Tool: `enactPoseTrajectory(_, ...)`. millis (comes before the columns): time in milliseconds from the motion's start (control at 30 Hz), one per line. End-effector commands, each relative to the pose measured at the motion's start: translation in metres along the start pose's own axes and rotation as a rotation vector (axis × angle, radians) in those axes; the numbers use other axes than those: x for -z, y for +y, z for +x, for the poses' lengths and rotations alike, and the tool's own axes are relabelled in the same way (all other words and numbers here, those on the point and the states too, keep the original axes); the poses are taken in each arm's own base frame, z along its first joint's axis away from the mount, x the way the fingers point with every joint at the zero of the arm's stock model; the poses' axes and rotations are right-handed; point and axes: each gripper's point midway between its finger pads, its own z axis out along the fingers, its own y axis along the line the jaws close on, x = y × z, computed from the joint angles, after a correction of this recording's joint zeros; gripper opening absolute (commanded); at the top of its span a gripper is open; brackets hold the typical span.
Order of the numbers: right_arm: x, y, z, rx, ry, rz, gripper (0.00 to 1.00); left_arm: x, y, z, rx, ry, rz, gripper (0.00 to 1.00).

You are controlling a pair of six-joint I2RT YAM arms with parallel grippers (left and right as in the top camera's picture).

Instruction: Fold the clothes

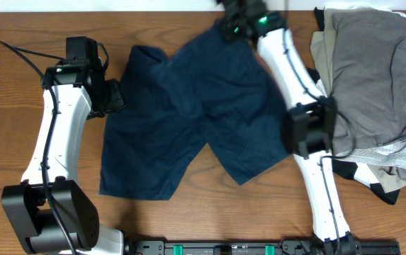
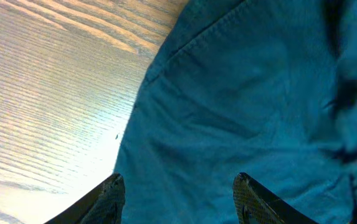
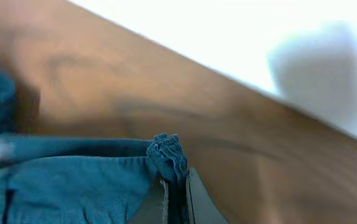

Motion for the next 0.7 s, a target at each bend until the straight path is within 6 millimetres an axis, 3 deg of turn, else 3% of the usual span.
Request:
enactPoseTrajectory(0, 0.035, -0.051, -0.017, -0.149, -0.035, 0.226, 0.01, 0.005, -0.001, -0.007, 0.004, -0.027, 0.002, 0.57)
enactPoseTrajectory(267, 0.043, -0.090, 0.005, -0.263, 0.018, 0.351, 0.01, 0.006, -0.005, -0.022, 0.005, -0.086, 0.018, 0.57)
enactPoseTrajectory(400, 0.042, -0.093, 0.008, -0.278, 0.027, 0.325, 0.01, 0.008, -0.010, -0.039, -0.007, -0.156, 0.038, 0.58)
enactPoseTrajectory(533, 0.042, -0.091, 0.013, -0.280, 0.047, 0.314, 0.02, 0.006, -0.040, -0.065, -0.111, -0.247, 0.184, 0.72)
enactPoseTrajectory(667, 0.041, -0.088, 0.015, -0.280, 0.058, 0.300, 0.01, -0.008, -0.072, -0.088, -0.148, -0.302, 0.344, 0.75)
